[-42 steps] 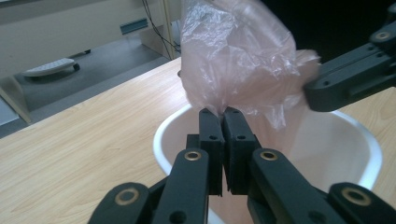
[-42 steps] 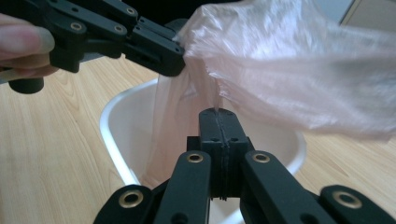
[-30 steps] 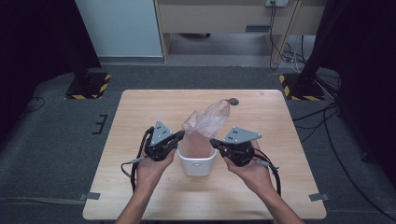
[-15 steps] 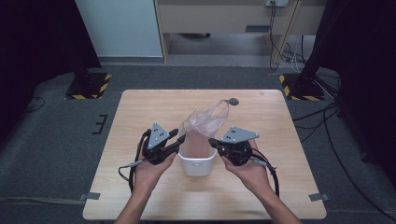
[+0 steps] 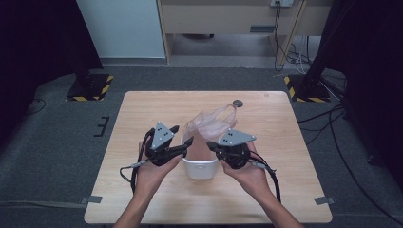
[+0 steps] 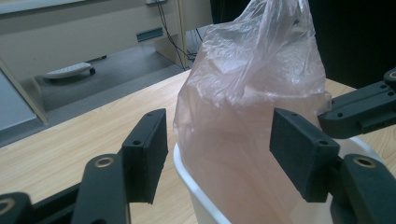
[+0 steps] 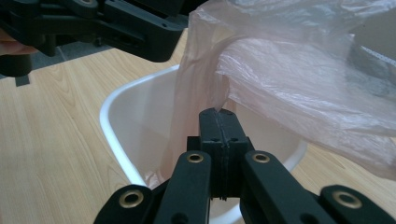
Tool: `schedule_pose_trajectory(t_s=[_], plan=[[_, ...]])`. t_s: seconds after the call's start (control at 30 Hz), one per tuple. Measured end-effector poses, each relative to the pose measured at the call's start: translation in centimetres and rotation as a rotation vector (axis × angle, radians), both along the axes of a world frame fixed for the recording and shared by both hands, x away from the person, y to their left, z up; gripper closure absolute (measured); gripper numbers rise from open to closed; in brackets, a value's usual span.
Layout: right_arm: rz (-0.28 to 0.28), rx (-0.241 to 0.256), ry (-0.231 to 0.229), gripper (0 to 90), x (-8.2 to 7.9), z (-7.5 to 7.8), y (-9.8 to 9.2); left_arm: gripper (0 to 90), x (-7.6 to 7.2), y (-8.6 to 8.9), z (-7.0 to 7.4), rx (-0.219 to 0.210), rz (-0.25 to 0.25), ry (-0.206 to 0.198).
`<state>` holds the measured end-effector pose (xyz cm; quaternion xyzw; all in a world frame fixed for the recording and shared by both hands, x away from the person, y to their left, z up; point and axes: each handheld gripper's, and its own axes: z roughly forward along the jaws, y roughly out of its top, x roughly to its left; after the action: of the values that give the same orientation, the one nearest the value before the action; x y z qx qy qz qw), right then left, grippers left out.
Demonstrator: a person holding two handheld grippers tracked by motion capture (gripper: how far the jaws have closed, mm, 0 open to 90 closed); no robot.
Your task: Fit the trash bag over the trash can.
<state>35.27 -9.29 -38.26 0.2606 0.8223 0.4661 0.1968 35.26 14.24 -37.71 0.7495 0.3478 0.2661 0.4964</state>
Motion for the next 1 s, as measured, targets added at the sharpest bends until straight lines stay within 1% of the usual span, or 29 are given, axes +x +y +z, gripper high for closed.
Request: schedule_pose_trajectory(t_s=[0.03, 0.1, 0.17, 0.27, 0.3, 0.33, 0.4, 0.47, 0.5, 0.53, 0.57, 0.6, 0.63, 0.7, 0.73, 0.77, 0.83, 0.93, 1.0], plan=[[0.002, -0.001, 0.0, 90.0, 0.0, 0.0, 0.1, 35.8, 0.1, -0.1, 0.1, 0.005, -0.001, 0.003], [0.011, 0.004, 0.001, 90.0, -0.1, 0.0, 0.3, 35.3, 0.5, -0.2, 0.2, 0.002, 0.004, 0.006], [0.022, 0.004, -0.002, 90.0, -0.3, 0.0, 0.5, 35.1, 0.8, -0.4, 0.4, -0.014, 0.001, 0.013], [0.035, 0.002, -0.011, 90.0, -0.5, 0.1, 0.8, 35.3, 1.1, -1.0, 0.6, -0.002, -0.008, 0.007], [0.038, 0.002, -0.008, 90.0, -0.6, 0.1, 0.8, 35.8, 1.2, -1.1, 0.7, 0.001, -0.011, 0.005], [0.04, 0.001, -0.009, 90.0, -0.5, 0.2, 0.9, 37.2, 1.3, -1.3, 0.8, 0.012, -0.016, 0.002], [0.043, 0.001, -0.011, 90.0, -0.6, 0.2, 0.9, 43.6, 1.5, -1.5, 0.8, 0.024, -0.02, 0.003], [0.045, 0.001, -0.011, 90.0, -0.6, 0.2, 0.9, 52.0, 1.6, -1.6, 0.7, 0.028, -0.027, 0.016], [0.047, -0.001, -0.013, 90.0, -0.7, 0.2, 0.8, 61.5, 1.7, -1.7, 0.7, 0.034, -0.031, 0.024], [0.049, -0.001, -0.014, 90.0, -0.7, 0.2, 0.8, 64.7, 1.7, -1.7, 0.6, 0.052, -0.026, 0.037], [0.049, -0.001, -0.014, 90.0, -0.7, 0.2, 0.7, 71.9, 1.8, -1.7, 0.6, 0.059, -0.025, 0.049], [0.049, -0.002, -0.016, 90.0, -0.7, 0.1, 0.7, 77.1, 2.1, -1.7, 0.4, 0.05, -0.04, 0.058], [0.045, 0.0, -0.012, 90.0, -0.7, 0.1, 0.6, 82.9, 2.2, -1.7, 0.3, 0.051, -0.041, 0.057], [0.045, 0.002, -0.013, 90.0, -0.7, 0.1, 0.5, 89.2, 2.3, -1.6, 0.2, 0.053, -0.044, 0.063], [0.044, 0.002, -0.011, 90.0, -0.7, 0.0, 0.5, 90.0, 2.3, -1.6, 0.1, 0.049, -0.044, 0.065], [0.043, 0.001, -0.011, 90.0, -0.7, 0.0, 0.4, 90.0, 2.2, -1.5, 0.2, 0.054, -0.035, 0.065], [0.038, 0.001, -0.01, 90.0, -0.8, -0.1, 0.2, 90.0, 2.0, -1.2, 0.2, 0.045, -0.012, 0.059], [0.027, 0.008, -0.012, 90.0, -0.9, -0.1, -0.4, 90.0, 1.9, -0.2, 0.4, 0.022, 0.037, 0.051], [0.017, 0.009, -0.011, 90.0, -0.9, -0.2, -0.9, 90.0, 1.9, 0.4, 0.4, 0.007, 0.057, 0.051]])
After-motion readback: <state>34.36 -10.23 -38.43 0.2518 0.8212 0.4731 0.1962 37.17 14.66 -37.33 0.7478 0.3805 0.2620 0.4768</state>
